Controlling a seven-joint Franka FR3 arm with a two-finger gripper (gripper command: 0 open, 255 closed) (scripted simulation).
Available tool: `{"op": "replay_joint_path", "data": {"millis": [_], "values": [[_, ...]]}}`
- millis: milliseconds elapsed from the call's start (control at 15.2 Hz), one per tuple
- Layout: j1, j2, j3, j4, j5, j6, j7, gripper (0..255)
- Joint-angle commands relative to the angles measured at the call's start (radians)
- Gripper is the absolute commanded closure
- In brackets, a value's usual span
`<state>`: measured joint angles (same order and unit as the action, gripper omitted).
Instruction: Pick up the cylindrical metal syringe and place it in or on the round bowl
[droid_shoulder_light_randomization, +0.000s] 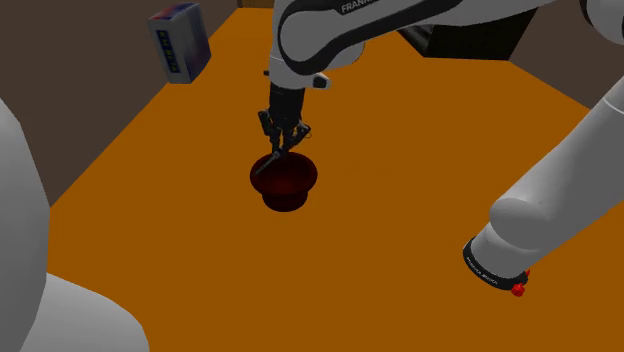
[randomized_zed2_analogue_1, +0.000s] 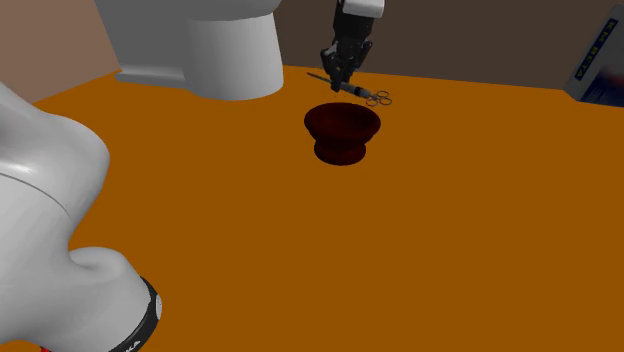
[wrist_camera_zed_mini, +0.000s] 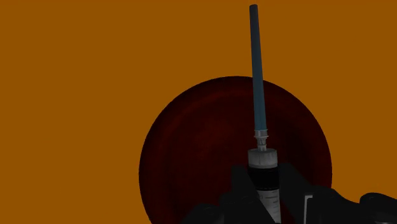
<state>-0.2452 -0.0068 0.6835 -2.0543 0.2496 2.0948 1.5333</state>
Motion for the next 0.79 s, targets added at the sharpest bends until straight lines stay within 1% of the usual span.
{"op": "replay_joint_path", "data": {"millis": [0,726], "values": [[0.002,0.02,0.002,-0.011,-0.011,0.028,0.004,255],[0.014,0.096,0.005,-0.086,-0.05,0.168,0.012,255]]}}
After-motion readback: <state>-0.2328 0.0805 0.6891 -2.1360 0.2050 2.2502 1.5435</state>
